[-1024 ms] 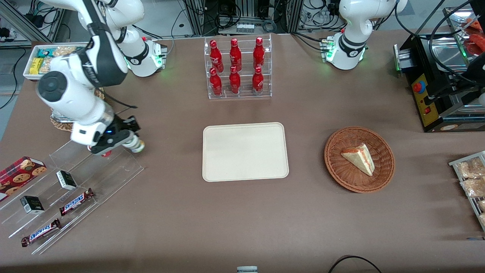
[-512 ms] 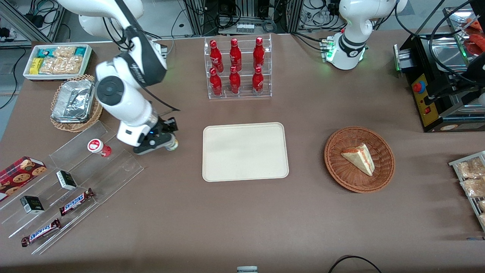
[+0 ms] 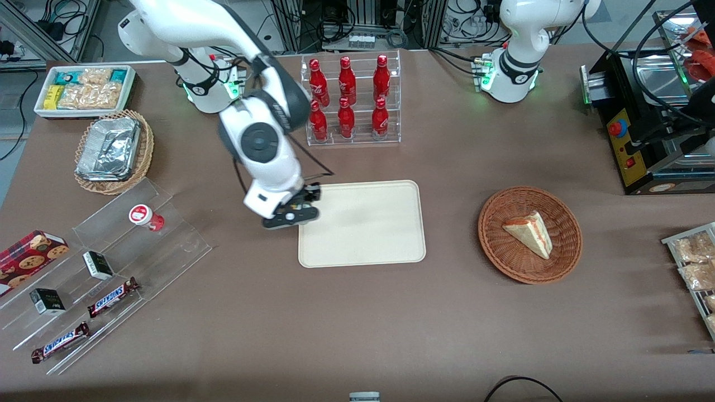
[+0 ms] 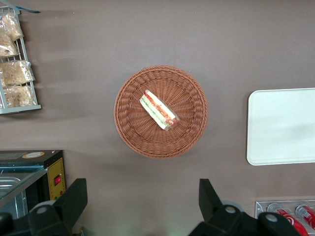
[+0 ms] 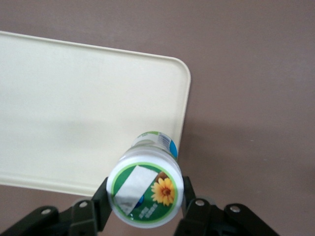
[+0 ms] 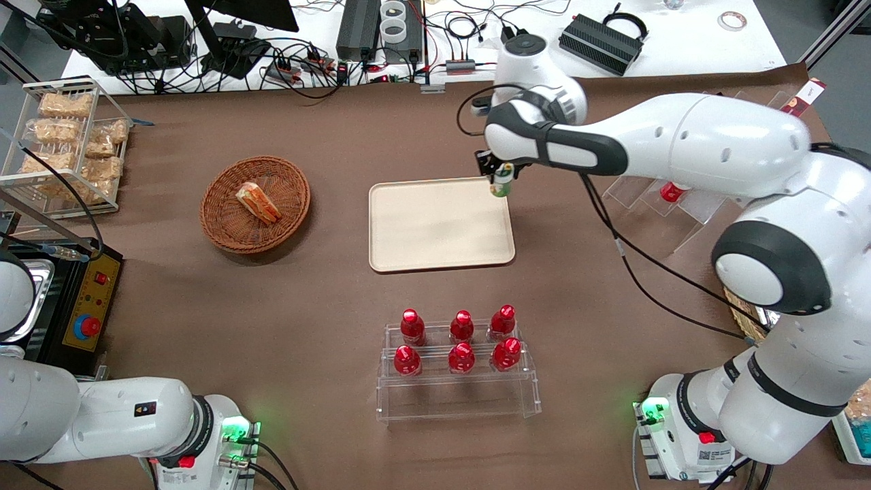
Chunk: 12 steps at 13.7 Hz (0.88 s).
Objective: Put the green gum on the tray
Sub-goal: 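Lower the held gum tub onto the middle of the beige tray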
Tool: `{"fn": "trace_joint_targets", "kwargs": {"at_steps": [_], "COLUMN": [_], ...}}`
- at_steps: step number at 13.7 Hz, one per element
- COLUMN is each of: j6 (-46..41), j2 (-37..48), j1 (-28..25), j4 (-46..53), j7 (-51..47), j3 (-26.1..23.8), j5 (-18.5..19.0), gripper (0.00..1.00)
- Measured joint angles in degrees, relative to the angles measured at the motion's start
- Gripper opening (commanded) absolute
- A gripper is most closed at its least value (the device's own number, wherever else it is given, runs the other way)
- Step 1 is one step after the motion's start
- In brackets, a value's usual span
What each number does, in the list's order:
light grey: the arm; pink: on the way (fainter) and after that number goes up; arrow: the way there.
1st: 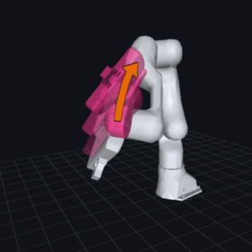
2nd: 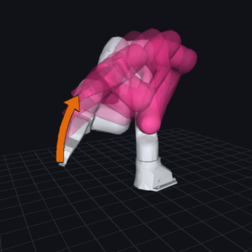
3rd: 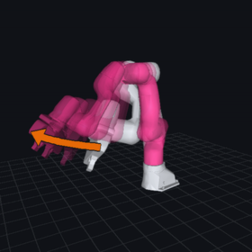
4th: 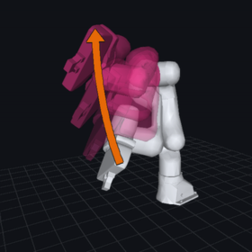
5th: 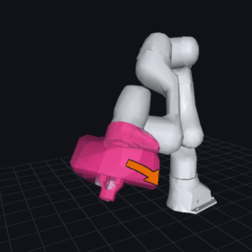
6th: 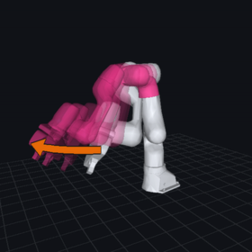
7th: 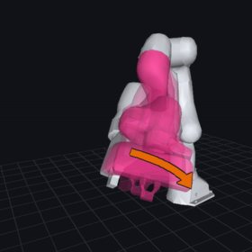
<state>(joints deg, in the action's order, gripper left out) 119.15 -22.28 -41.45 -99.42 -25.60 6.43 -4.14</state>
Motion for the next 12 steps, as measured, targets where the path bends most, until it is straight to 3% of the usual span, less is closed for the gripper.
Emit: {"fn": "trace_joint_targets", "kwargs": {"at_steps": [5, 12], "j6": [6.21, 7.75], "j2": [-6.68, -13.50], "j1": [-3.19, -5.80], "j4": [2.81, 9.28], "j7": [-10.02, -16.07], "j3": [-0.02, -0.14], "j5": [-0.24, -6.93], "gripper": [0.00, 0.00]}}
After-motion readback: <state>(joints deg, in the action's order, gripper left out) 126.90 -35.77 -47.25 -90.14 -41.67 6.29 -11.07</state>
